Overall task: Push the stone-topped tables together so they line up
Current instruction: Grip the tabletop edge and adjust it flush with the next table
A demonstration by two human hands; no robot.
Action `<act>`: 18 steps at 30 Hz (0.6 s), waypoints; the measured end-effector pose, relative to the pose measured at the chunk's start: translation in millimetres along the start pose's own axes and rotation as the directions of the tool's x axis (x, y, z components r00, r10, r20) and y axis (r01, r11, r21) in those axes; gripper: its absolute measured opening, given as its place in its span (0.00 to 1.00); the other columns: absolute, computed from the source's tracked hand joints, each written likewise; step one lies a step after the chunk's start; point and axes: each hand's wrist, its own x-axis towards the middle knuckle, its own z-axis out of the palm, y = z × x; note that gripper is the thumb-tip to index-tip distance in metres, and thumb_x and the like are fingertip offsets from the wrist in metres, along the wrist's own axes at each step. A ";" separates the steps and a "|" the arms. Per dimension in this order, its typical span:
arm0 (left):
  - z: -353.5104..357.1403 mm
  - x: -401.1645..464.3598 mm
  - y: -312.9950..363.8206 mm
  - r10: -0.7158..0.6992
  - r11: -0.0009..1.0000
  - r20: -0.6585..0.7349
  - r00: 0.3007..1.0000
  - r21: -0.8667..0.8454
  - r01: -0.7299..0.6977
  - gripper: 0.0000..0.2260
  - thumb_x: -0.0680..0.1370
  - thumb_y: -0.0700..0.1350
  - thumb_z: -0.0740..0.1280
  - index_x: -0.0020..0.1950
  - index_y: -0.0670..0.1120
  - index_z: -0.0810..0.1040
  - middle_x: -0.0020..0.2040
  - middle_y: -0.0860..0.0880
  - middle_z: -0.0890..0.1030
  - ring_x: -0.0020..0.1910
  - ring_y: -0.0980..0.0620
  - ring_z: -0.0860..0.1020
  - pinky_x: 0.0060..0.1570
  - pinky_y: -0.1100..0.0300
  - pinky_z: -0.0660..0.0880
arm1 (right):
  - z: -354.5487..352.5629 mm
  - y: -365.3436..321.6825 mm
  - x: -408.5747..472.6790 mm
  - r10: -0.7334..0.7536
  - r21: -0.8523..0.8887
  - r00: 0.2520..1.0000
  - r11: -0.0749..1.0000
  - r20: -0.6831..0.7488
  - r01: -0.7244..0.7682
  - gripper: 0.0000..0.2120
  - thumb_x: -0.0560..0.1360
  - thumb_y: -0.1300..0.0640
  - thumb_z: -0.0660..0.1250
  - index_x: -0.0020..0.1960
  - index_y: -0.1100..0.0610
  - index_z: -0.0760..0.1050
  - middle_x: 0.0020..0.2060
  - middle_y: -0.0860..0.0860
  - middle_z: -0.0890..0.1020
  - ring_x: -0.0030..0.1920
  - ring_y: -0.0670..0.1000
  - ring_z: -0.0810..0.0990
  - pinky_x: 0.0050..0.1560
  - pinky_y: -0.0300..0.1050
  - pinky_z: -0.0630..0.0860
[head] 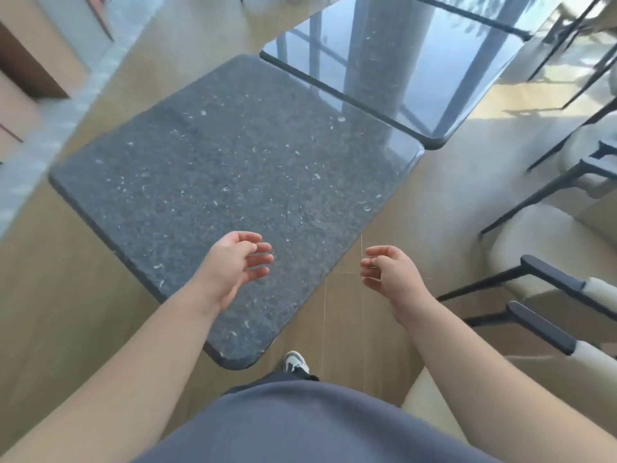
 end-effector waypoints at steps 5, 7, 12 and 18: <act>-14.9 34.4 9.0 -0.054 0.996 -0.022 0.998 -0.077 0.052 0.09 0.83 0.35 0.56 0.56 0.41 0.75 0.49 0.43 0.82 0.46 0.45 0.81 0.47 0.50 0.79 | 38.2 -13.8 42.5 0.053 -0.056 0.998 0.997 0.033 -0.051 0.12 0.77 0.68 0.56 0.53 0.57 0.74 0.41 0.53 0.80 0.38 0.50 0.78 0.45 0.46 0.76; -18.2 47.1 12.2 -0.075 0.990 -0.036 0.997 -0.119 0.070 0.09 0.83 0.35 0.56 0.56 0.41 0.75 0.49 0.42 0.82 0.45 0.46 0.81 0.47 0.50 0.79 | 45.7 -21.8 57.8 0.078 -0.113 0.996 0.991 0.032 -0.074 0.12 0.77 0.68 0.55 0.51 0.56 0.74 0.41 0.53 0.80 0.38 0.51 0.78 0.44 0.46 0.76; -28.4 64.8 7.0 -0.130 0.958 -0.124 0.984 -0.272 0.092 0.09 0.83 0.34 0.56 0.56 0.41 0.75 0.48 0.42 0.82 0.45 0.45 0.81 0.46 0.50 0.78 | 55.7 -41.2 99.0 0.111 -0.274 0.993 0.957 0.044 -0.094 0.12 0.77 0.68 0.54 0.53 0.58 0.74 0.41 0.54 0.80 0.38 0.52 0.78 0.44 0.47 0.76; -5.9 92.5 -11.4 -0.218 0.934 -0.241 0.946 -0.333 0.130 0.10 0.82 0.33 0.55 0.54 0.41 0.75 0.47 0.42 0.82 0.44 0.45 0.81 0.45 0.50 0.78 | 60.3 -63.1 166.8 0.149 -0.419 0.981 0.904 0.121 -0.085 0.12 0.78 0.68 0.54 0.55 0.60 0.74 0.40 0.54 0.80 0.38 0.52 0.78 0.43 0.47 0.76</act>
